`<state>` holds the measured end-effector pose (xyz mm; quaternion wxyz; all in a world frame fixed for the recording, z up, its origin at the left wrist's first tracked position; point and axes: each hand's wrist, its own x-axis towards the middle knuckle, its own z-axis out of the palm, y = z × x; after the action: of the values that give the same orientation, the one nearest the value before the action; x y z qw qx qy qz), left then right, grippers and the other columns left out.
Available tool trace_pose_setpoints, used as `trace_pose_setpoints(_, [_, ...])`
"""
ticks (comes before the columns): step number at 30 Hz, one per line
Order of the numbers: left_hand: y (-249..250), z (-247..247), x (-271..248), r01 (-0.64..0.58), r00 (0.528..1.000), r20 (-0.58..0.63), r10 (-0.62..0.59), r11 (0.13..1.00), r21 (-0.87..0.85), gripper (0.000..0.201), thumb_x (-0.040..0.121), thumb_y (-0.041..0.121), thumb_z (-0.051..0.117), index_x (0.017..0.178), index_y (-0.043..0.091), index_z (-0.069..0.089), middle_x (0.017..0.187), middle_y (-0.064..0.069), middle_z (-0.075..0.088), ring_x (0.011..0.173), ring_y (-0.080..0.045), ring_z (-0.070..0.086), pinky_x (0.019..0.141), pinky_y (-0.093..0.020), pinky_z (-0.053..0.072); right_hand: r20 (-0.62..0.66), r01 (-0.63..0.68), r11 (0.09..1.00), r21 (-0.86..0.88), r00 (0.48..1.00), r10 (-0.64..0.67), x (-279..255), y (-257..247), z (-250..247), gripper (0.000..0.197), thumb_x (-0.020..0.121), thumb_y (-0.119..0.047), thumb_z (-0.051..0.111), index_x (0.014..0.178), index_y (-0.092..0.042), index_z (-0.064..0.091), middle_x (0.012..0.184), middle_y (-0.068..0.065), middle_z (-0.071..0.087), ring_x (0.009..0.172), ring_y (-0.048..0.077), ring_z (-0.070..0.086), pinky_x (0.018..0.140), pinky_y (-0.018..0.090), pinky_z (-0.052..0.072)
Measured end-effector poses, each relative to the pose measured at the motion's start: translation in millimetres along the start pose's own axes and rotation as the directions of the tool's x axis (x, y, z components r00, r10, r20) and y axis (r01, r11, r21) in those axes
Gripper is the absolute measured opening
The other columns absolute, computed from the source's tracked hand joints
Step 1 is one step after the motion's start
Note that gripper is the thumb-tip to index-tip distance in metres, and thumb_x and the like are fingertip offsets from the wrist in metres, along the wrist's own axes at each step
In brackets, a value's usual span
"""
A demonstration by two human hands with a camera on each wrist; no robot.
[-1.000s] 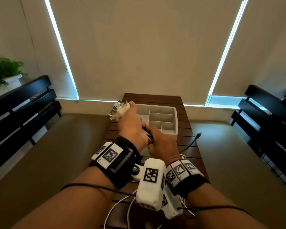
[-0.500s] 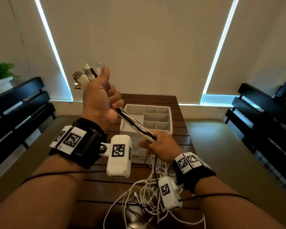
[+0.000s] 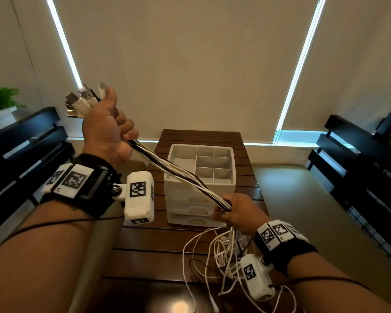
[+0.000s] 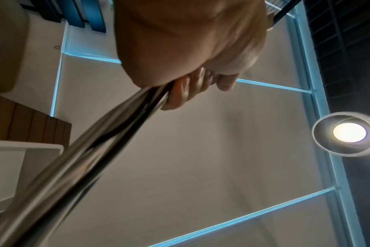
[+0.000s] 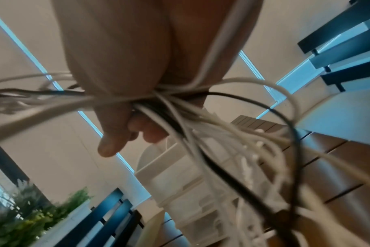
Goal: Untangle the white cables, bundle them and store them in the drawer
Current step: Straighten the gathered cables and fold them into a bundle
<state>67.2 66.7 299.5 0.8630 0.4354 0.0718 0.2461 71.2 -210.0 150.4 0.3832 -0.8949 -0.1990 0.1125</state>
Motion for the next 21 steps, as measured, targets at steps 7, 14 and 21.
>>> trace_pose_setpoints(7, [17, 15, -5, -0.067, 0.991, 0.113, 0.067, 0.998, -0.001, 0.050, 0.091, 0.048, 0.057, 0.055, 0.024, 0.033, 0.050, 0.007, 0.021, 0.043, -0.009, 0.016, 0.040, -0.024, 0.020, 0.009, -0.086, 0.980, -0.179, 0.996, 0.089, -8, 16, 1, 0.025, 0.069, -0.045, 0.079, 0.072, -0.042, 0.055, 0.084, -0.010, 0.065, 0.082, 0.009, 0.064, 0.082, 0.036, 0.055])
trace_pose_setpoints(14, [-13, 51, -30, -0.040, 0.947, 0.320, 0.016, 0.997, 0.069, 0.048, 0.090, 0.041, 0.061, 0.055, 0.024, 0.033, 0.044, 0.007, 0.023, 0.041, -0.011, 0.017, 0.042, -0.023, 0.016, 0.071, 0.012, 0.984, 0.177, 0.997, -0.025, -17, -20, -8, 0.139, 0.049, -0.031, 0.093, 0.144, -0.048, -0.007, 0.155, -0.011, 0.020, 0.140, 0.018, 0.022, 0.110, 0.034, 0.028])
trace_pose_setpoints(21, [-22, 45, -25, -0.097, 0.937, 0.348, 0.033, 0.981, 0.168, 0.045, 0.093, 0.036, 0.060, 0.058, 0.024, 0.035, 0.045, 0.007, 0.024, 0.040, -0.011, 0.018, 0.044, -0.026, 0.013, 0.172, -0.145, 0.988, -0.060, 0.973, 0.153, -22, -21, -58, 0.115, 0.071, -0.009, 0.081, 0.152, -0.032, 0.003, 0.153, 0.002, 0.031, 0.138, 0.021, 0.034, 0.103, 0.028, 0.037])
